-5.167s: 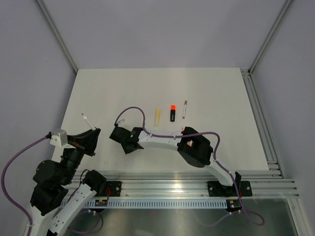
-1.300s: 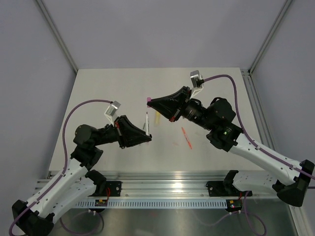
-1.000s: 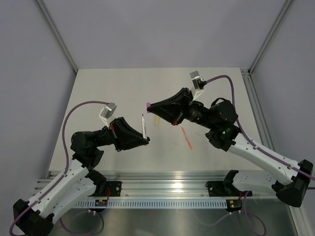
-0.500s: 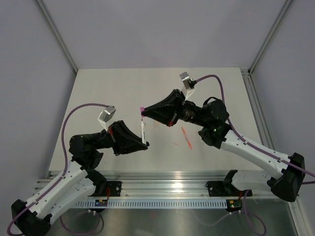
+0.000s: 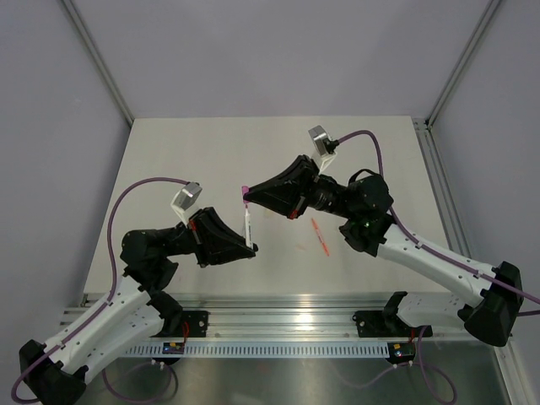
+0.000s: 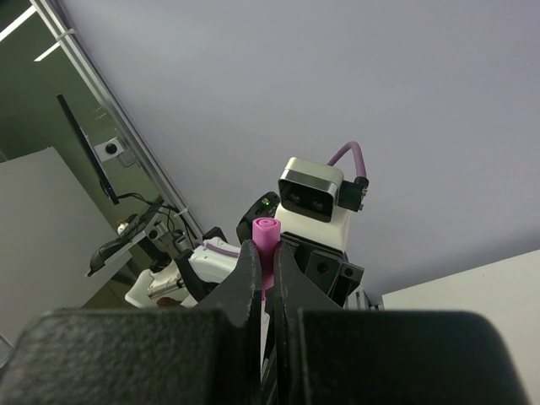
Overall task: Insert the pens into the pen caps
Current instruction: Insert the pen cap onto the pen.
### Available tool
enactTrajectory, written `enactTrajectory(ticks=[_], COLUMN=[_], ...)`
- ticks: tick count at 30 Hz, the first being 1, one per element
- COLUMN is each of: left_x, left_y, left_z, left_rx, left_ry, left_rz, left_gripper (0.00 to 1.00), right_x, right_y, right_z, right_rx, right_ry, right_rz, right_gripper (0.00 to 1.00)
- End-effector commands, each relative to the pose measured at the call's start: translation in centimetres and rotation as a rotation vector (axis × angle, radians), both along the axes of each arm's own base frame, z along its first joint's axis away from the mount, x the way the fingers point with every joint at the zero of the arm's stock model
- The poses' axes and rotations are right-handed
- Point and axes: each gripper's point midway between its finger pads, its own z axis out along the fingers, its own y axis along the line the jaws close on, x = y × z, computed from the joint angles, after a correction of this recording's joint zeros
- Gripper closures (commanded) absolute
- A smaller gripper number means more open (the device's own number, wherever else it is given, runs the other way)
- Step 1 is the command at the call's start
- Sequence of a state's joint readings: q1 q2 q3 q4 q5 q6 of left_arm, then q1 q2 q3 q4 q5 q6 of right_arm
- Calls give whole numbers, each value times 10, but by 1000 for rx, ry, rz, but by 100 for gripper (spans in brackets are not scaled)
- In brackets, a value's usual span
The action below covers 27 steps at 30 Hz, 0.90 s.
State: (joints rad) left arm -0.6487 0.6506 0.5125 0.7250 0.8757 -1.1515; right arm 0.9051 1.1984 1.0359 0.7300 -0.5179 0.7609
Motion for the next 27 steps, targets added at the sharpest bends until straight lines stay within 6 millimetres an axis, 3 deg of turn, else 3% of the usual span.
enactTrajectory(ticks=[1, 27], left_x=[1, 9], left_y=[0, -1], left_z=[6, 15], left_rx=[-24, -57], left_ry=[-37, -90], left_rz=[20, 70], left_gripper=[100, 100], right_x=[-8, -27], right_y=[-7, -15], right_z=[8, -15], right_rx=[38, 43], right_ry=[-35, -17], right_rz=[28, 91], right_gripper=[100, 100])
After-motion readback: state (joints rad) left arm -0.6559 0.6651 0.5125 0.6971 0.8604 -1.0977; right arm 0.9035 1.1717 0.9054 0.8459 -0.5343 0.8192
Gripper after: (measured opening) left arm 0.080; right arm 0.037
